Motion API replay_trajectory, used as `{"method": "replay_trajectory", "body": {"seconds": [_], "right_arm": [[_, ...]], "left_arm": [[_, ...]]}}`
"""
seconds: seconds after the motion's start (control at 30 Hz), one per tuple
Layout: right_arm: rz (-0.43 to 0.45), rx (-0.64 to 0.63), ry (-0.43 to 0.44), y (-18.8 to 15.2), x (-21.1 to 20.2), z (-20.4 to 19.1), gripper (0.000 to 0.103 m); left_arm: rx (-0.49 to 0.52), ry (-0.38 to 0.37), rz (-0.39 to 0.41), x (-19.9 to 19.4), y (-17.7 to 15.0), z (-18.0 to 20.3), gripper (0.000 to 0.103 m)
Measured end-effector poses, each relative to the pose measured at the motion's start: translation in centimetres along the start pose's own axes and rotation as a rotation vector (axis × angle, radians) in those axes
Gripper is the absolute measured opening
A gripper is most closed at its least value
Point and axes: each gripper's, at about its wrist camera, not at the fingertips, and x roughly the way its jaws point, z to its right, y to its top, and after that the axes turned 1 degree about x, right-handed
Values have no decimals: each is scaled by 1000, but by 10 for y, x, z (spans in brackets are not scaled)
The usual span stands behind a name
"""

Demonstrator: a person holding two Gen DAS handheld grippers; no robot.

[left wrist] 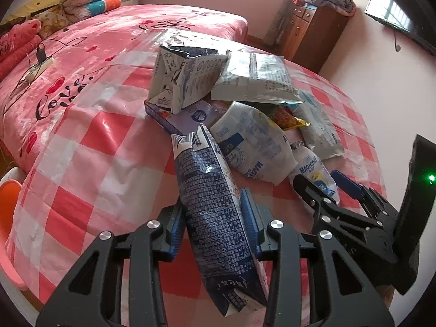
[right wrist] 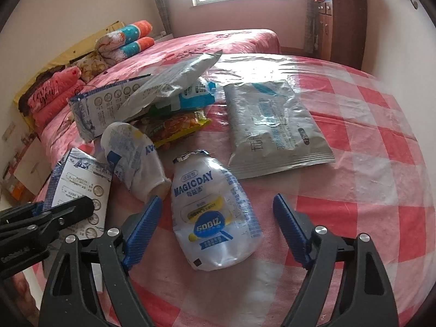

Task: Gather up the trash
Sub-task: 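Lift the blue milk carton with the left gripper while the right gripper grasps the MAGICDAY bottle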

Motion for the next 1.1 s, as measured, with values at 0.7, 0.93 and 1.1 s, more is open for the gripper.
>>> {"method": "replay_trajectory", "body": {"seconds": [0.7, 0.93, 1.1], "right_arm": [[-32, -113, -146, -10, 2, -29, 66], [-34, -57, -143, -15, -6, -28, 65], [-18, -20, -131, -21, -19, -33, 65]], "left_arm": [[26, -152, 27, -21, -15, -44, 39], [46, -175, 52, -28, -19, -57, 39], [47, -193, 69, -34, -23, -65, 38]]}}
